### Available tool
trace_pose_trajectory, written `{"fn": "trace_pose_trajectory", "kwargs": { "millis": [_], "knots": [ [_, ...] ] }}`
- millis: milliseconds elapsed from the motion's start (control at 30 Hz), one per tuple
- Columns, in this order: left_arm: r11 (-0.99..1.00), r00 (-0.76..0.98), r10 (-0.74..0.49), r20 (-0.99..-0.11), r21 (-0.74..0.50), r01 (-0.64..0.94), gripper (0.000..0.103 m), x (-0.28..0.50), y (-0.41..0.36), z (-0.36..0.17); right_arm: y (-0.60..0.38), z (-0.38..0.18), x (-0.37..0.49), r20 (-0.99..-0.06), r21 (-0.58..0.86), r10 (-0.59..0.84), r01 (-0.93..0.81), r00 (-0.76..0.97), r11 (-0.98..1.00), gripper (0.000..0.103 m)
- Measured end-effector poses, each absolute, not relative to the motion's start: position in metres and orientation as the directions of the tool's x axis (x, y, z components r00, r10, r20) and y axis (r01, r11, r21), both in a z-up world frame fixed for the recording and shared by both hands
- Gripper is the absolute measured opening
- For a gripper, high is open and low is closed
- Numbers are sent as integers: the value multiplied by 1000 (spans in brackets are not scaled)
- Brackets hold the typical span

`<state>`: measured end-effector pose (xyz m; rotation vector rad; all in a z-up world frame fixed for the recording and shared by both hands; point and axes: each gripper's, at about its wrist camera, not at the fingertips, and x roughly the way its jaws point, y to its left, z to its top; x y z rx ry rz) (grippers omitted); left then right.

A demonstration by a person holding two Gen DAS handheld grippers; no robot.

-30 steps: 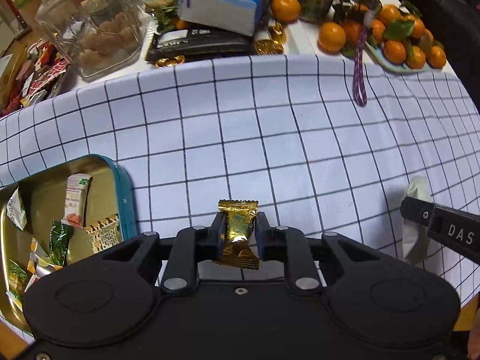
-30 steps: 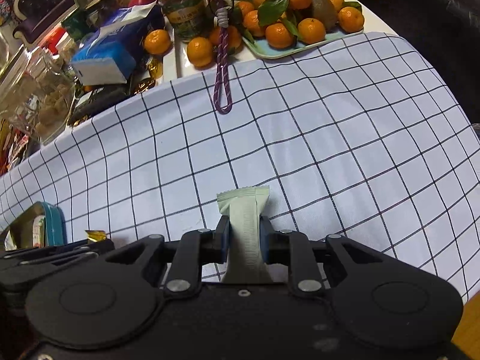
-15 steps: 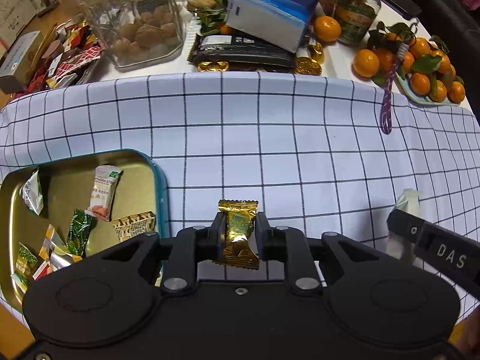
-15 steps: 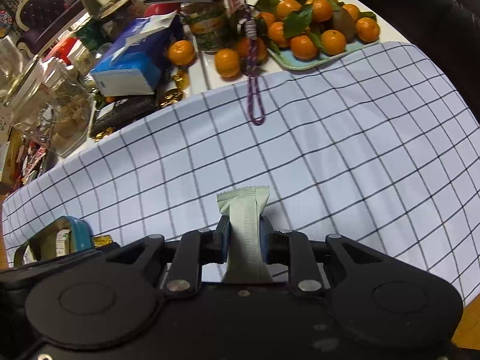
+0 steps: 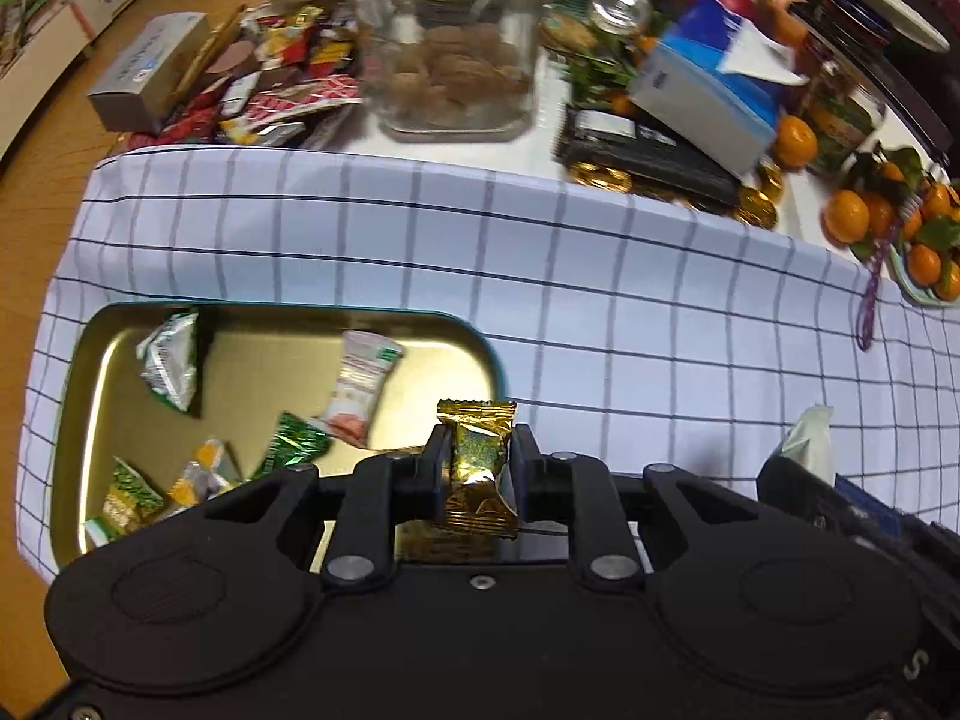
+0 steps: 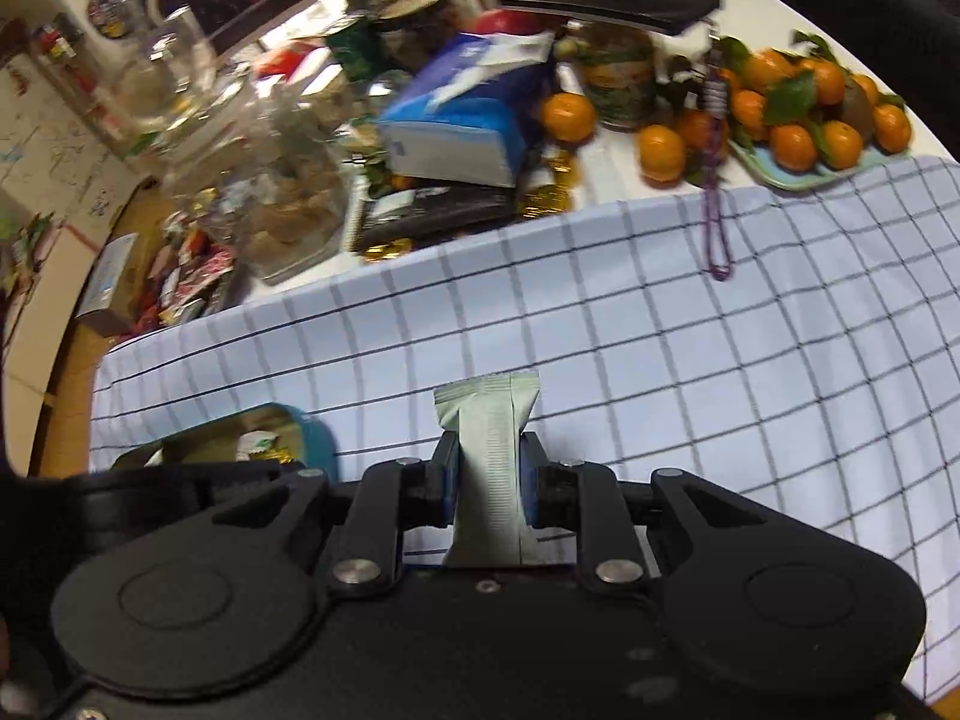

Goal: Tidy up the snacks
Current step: 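Carry the gold candy with the left tool while the right tool carries the stick packet to the tray, then open the left tool over the tray while the right tool releases the stick packet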

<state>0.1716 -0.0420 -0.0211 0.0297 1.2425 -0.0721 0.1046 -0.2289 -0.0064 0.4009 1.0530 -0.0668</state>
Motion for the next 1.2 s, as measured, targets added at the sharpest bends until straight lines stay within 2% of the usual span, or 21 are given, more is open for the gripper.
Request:
{"fn": "trace_pose_trajectory", "kwargs": {
  "millis": [600,933,1200],
  "knots": [
    [981,354,100,-930,33,-191,27,177,76,-16,-129,7,102,-773,366,347,-75,532,928,22],
    [977,345,144,-927,78,-199,28,177,89,-21,-92,-2,105,-764,345,382,-171,520,923,22],
    [981,382,164,-910,109,-162,33,173,80,-18,-85,-3,106,-747,334,387,-197,540,922,22]
  ]
}}
